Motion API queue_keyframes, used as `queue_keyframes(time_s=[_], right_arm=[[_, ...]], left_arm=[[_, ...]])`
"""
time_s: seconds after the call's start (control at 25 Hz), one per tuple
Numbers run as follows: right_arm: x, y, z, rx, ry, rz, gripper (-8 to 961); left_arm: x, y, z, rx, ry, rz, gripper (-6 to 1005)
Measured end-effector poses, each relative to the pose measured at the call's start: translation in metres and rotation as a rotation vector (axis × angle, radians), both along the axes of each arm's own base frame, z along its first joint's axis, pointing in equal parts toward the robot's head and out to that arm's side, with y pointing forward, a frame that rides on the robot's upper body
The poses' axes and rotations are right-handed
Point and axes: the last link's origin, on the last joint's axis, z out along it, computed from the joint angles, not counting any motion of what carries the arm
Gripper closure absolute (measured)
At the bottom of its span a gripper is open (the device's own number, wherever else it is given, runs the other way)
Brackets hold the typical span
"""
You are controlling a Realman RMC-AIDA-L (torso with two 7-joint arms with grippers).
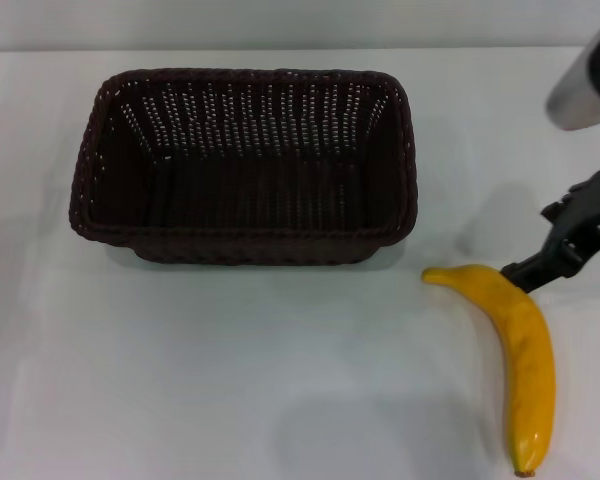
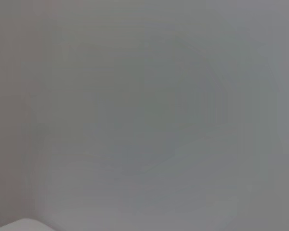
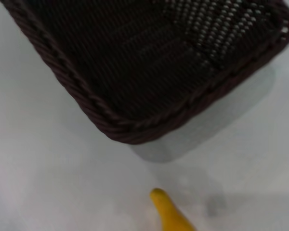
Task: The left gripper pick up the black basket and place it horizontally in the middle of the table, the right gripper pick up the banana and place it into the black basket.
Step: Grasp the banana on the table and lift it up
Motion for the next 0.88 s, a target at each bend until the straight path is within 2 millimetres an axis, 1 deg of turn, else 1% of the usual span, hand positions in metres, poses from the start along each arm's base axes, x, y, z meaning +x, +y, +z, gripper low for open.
queue_keyframes(time_s=[0.32, 0.52, 0.88], right_arm=[[0.002, 0.005, -0.024, -0.065, -0.022, -0.032, 108], [0.005, 0.012, -0.032, -0.068, -0.022, -0.047, 112], [0.016, 0.020, -0.045, -0.097, -0.048, -0.098, 118]], left_arm=[[0.001, 0.006, 0.001, 0.007, -0.008, 0.009, 226], [0.002, 0.011, 0.000, 0.000, -0.012, 0.017, 227], [0.004, 0.014, 0.000, 0.000, -0.011, 0.011, 227]])
